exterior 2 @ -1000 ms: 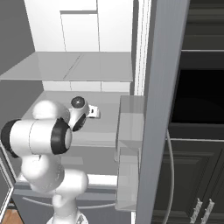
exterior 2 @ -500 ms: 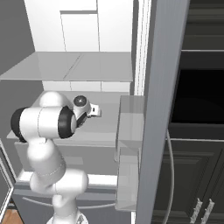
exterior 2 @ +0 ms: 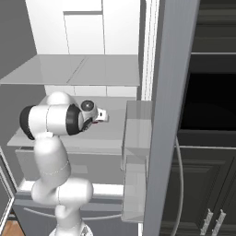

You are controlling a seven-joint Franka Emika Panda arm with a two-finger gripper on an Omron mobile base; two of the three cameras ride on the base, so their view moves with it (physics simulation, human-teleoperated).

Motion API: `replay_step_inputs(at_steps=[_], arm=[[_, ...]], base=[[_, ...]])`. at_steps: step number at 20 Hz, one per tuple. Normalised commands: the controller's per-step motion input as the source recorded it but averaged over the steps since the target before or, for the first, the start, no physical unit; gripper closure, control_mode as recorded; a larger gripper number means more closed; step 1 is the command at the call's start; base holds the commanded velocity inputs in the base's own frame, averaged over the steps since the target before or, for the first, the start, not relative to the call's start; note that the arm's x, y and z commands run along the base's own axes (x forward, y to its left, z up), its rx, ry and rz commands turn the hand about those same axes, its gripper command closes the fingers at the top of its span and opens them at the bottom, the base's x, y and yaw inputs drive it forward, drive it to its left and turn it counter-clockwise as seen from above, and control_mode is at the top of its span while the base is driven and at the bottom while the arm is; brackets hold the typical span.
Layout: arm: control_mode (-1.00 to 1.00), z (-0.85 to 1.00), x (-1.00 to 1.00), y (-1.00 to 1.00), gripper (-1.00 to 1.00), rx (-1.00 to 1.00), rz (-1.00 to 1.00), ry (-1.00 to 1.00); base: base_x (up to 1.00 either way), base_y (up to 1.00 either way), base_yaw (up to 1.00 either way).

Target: Place one bell pepper and one fish in each tupperware on the nearby counter, to pack two identical lunches.

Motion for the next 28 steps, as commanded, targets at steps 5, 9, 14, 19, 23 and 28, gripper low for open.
replay_step_inputs(at_steps=[5,9,14,19,23,28], arm=[[-1.0,-0.43,0.19,0.0,-1.0,0.0,0.0,0.03],[-1.0,-0.76,0.0,0.04,1.0,0.0,-0.03,0.13],[-1.0,-0.71,0.0,0.09,1.0,0.0,-0.03,0.11],[-1.0,-0.51,-0.75,0.04,1.0,0.0,-0.01,0.16],[-1.0,0.07,-1.0,0.0,1.0,0.01,0.0,0.14],[-1.0,0.53,-1.0,0.01,1.0,0.0,0.0,0.08]], base=[[0.0,0.0,0.0],[0.0,0.0,0.0],[0.0,0.0,0.0],[0.0,0.0,0.0],[0.0,0.0,0.0],[0.0,0.0,0.0]])
